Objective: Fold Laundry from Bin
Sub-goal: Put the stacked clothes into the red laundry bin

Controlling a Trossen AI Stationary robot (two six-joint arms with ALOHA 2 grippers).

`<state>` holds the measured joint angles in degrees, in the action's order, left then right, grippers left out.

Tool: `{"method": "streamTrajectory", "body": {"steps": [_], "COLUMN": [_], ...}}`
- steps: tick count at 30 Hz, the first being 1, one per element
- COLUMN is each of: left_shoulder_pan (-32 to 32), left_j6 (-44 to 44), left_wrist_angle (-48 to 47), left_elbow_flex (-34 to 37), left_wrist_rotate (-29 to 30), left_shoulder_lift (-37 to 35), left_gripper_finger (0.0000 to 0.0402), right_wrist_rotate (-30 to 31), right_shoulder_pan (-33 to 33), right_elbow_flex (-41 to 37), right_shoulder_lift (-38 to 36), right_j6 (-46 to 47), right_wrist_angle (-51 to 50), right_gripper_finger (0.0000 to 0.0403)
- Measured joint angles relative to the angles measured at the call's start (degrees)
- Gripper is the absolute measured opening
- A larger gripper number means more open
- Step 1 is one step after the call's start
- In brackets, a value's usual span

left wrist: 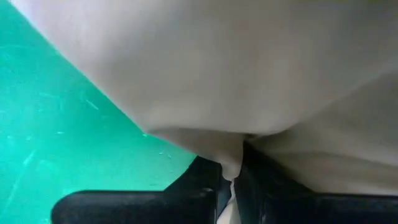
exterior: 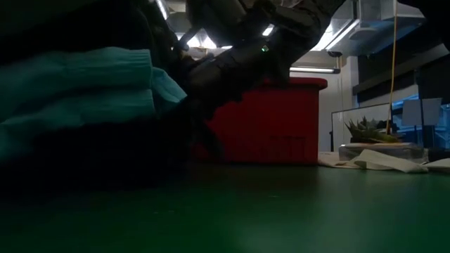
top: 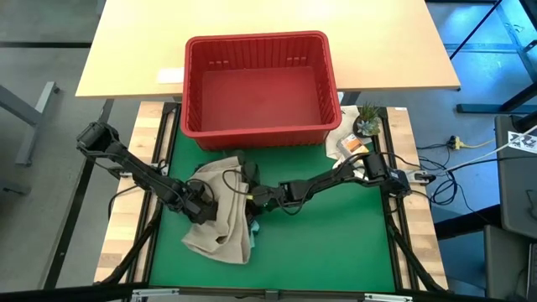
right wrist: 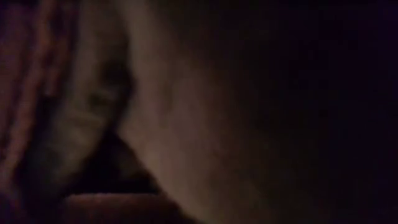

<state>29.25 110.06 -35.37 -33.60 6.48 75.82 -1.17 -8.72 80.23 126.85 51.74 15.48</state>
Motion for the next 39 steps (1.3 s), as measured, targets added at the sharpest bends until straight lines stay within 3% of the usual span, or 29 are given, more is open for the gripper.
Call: {"method": "streamTrajectory", "body": {"steps": [32,39], "left_shoulder_pan": [-0.04,0.01], "left_j6": [-4.50,-7.22], "left_wrist_angle": [-0.09,-4.68], "left_elbow_flex": [-4.22,-9.84], "left_wrist_rotate": [4.64,6.04], "left_shoulder_lift": [-9.07,-10.46], "left_gripper_finger": [0.0018,0.0018], "right_wrist_rotate": [-5.77,-6.92], "right_shoulder_pan": [1.05,0.99], "right_elbow_flex": [0.00,1.84], "right_shoulder_lift": [-0.84,-3.09], "right_j6": [0.28,-1.27], "right_wrist_angle": [16.44,15.51], "right_gripper_finger": [0.0002,0.0002]}}
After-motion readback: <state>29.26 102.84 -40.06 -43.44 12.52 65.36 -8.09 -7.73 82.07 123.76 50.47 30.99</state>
